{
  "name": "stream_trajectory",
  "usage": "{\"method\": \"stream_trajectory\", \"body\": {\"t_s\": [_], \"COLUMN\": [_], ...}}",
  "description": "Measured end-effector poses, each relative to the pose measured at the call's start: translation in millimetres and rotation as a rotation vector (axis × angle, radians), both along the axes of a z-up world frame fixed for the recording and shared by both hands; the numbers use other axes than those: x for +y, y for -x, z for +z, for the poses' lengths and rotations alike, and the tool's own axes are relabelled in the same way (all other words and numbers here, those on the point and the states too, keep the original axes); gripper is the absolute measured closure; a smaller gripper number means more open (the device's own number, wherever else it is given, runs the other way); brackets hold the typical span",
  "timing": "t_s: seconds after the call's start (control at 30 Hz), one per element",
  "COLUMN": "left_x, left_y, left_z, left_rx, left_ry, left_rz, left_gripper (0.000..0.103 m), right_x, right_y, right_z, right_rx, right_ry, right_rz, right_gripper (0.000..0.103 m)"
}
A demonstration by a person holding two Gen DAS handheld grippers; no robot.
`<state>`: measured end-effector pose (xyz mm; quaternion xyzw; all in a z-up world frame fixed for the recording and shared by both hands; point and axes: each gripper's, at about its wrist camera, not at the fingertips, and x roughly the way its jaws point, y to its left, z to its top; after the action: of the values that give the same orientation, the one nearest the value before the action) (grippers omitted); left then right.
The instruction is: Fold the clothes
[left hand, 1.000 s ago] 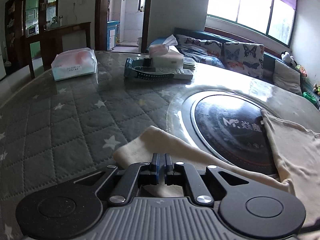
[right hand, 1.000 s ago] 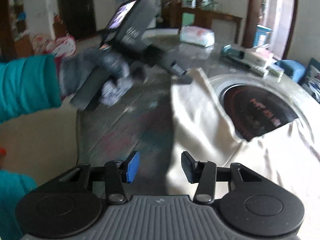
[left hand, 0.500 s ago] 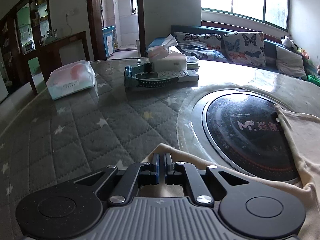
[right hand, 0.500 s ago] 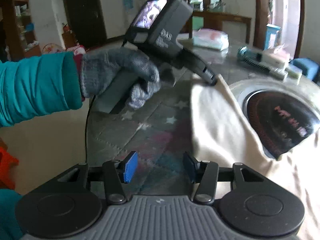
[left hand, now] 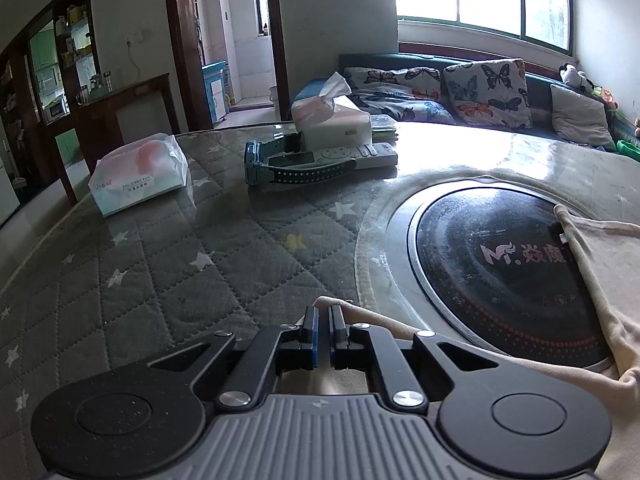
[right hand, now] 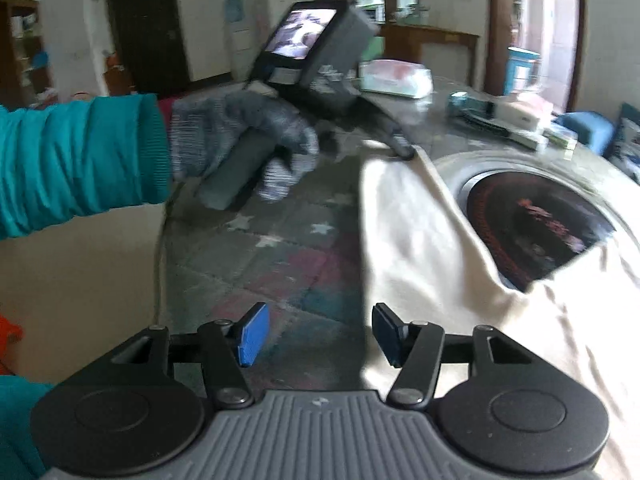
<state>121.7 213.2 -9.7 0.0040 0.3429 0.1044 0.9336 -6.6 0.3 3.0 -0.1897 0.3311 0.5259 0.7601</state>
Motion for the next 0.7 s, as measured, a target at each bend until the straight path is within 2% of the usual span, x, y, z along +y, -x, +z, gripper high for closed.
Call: {"method": "stream_trajectory", "body": {"t_s": [0.07,0.2,0.33,0.43,0.53,0.7], "left_x": [-0.7,-2.0,-11.1,-31.1,-57.5,-107.9], "left_y": [-0.4,1.8,15.5,30.5,45.7,61.3], "left_z": [-0.1,2.4,13.9,25.2,35.0,39.7], "left_rx": [-0.001,0.002,-0.025,-0.058,-0.088,-0.099], "left_ry": [-0.003,0.001,0.02,0.033,0.064,0.137], "left_rz": [0.003,0.02,0.004,-0.056,-0.138,-0.292], "left_gripper": [0.096,0.094,0.088,0.084,0.084,0.084], "right_x": [-3.4,-5.4,-19.0,-41.6,-66.6,-120.6], "right_y": [3.1,16.8,19.0,14.9,10.6,-1.8], "right_z": [-2.7,-1.8,7.9,13.1,16.8,21.5], "right_rx": [0.004,0.02,0.011,0.014,0.013,0.03], "right_ry": [0.024,0.022,-0.011,-0.016,-0.017,-0.071], "right_rz": [-0.004,0.058,0.006,-0.083,-0.174,-0.402], "right_gripper": [0.044,0.043,0.043,0.042,0.042,0.041]}}
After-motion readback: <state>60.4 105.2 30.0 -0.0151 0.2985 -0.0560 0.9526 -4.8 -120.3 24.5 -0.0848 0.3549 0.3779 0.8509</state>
